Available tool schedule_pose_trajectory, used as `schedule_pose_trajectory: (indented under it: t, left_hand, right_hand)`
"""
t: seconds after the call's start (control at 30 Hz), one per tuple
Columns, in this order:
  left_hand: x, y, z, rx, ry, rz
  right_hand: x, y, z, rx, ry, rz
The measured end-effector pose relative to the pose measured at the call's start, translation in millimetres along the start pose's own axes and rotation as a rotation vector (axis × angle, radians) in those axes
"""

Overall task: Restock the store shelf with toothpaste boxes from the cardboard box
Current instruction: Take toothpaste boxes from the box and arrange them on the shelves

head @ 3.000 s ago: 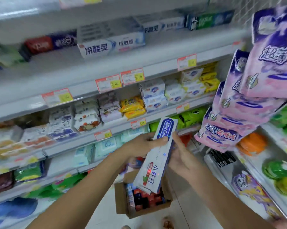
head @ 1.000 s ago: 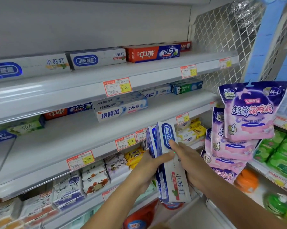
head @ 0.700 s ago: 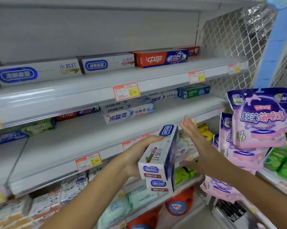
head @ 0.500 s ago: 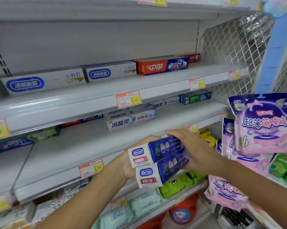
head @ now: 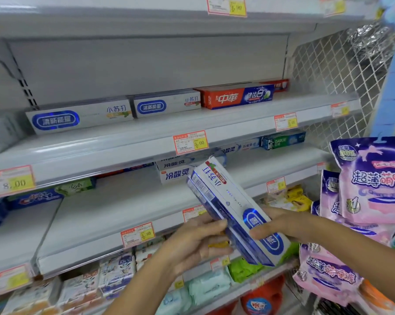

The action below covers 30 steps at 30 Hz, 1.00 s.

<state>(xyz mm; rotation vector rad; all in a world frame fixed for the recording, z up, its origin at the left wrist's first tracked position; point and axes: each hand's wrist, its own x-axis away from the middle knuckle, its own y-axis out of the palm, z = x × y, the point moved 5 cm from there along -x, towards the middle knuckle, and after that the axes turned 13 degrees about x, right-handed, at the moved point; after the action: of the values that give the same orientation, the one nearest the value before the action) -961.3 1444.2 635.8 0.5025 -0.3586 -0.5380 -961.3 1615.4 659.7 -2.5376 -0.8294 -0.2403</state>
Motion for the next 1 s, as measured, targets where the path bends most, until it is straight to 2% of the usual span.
schedule_pose_trajectory:
  t: [0.13,0.27,0.63,0.87,1.0]
  left_hand:
    - [-3.1,-7.2,-10.4,-0.040,0.041,0.170]
    - [-6.1,-13.1,-17.7,0.005,0.047,0.221]
    - [-5.7,-7.7,-16.7,-0.029,-0.003,0.195]
    - [-2.3,1.7,-1.0,-0.213,0.048,0.174]
    - [-0.4,17.5,2.4,-0.304,0.079,0.139]
  right_hand:
    - [-4.3,-0.5,1.2,-0.079,0.041,0.037]
    - [-6.0,-7.9,2.0,-0.139,0.014,0.068]
    - [8.3,-13.4,0.8,-0.255,0.040,0.090]
    - [10.2,-6.9,-1.9,-0.318,0.021,0.109]
    - [8.1,5.5,-6.5,-0.257,-0.014,0.073]
